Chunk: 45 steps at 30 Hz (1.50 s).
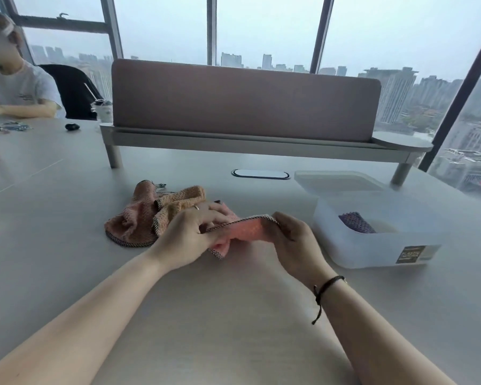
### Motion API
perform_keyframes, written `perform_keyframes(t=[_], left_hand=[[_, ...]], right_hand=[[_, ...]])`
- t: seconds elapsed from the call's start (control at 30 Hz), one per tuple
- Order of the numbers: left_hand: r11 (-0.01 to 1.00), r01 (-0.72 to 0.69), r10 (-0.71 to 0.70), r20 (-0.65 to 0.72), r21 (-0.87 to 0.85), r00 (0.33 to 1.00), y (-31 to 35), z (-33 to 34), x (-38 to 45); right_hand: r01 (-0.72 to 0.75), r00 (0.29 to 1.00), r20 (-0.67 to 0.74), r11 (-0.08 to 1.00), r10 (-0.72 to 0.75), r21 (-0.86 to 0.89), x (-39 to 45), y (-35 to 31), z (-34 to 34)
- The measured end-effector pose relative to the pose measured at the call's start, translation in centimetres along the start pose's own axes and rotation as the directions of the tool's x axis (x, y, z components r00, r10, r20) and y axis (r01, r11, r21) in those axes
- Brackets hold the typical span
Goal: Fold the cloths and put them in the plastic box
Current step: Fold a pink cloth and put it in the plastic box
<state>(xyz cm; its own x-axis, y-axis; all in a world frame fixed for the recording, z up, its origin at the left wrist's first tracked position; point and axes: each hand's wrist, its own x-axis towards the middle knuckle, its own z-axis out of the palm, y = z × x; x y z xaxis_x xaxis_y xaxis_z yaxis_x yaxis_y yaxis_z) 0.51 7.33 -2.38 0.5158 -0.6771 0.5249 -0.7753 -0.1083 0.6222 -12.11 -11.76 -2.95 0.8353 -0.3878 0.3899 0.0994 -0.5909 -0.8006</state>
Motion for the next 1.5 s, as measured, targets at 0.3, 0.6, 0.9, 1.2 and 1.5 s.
perform_keyframes(t=[0.3, 0.6, 0.9, 1.2, 1.5], left_hand=[[0.994, 0.085, -0.091, -0.103, -0.065, 0.99, 6.6, -5.4, 0.7], [0.733, 0.032, -0.14, -0.105, -0.68, 0.985, 12.0, -10.5, 1.0], [0.799, 0.478, -0.533, -0.063, -0.365, 0.843, 0.6, -3.8, 0.0], [0.918, 0.396, -0.381, -0.219, 0.028, 0.898, -4.3, -2.4, -2.3], [0.907, 0.408, -0.422, -0.245, -0.108, 0.873, -5.2, -3.5, -3.1]], right_hand=[[0.144, 0.966, -0.241, 0.97, -0.095, 0.194, -1.0, -8.7, -7.3], [0.147, 0.965, -0.263, 0.83, -0.001, 0.537, -2.5, -13.3, -11.6], [-0.311, 0.939, -0.109, 0.941, 0.326, 0.136, 1.7, -1.4, -3.2], [-0.243, 0.969, -0.111, 0.94, 0.222, -0.238, 1.0, 3.5, -1.7], [-0.232, 0.972, -0.013, 0.96, 0.237, 0.158, -0.8, 2.1, -2.6]])
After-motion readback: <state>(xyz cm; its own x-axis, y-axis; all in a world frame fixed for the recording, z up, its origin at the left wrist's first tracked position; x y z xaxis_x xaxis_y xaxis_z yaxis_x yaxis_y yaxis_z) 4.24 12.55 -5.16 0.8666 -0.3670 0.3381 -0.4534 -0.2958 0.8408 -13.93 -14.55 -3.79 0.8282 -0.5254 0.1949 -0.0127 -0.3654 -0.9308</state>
